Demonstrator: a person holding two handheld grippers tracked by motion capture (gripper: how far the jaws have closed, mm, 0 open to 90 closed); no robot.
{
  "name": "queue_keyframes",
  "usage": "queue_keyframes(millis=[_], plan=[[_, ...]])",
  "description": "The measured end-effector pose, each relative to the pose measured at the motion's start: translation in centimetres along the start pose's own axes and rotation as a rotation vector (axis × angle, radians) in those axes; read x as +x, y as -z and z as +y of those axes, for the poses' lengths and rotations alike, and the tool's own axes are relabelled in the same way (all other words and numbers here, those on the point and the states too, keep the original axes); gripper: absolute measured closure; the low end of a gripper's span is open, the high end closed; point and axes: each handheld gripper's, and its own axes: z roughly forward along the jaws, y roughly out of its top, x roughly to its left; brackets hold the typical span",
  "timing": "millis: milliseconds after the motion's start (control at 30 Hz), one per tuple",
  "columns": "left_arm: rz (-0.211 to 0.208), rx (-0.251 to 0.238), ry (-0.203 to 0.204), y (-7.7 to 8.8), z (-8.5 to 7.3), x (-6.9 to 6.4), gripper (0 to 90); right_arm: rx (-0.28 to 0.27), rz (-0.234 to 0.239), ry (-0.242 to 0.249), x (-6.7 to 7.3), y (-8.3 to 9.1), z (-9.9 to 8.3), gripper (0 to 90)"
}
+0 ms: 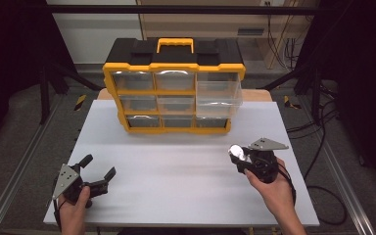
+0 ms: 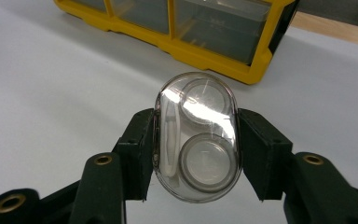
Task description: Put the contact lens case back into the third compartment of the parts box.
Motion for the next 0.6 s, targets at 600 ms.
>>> queue_keyframes(millis=[600], plan=[[0.003,-0.003,0.000,0.0,0.0,0.0,1.4,-0.050,-0.030,0.010,-1.2,2.6,2.5,49.2]])
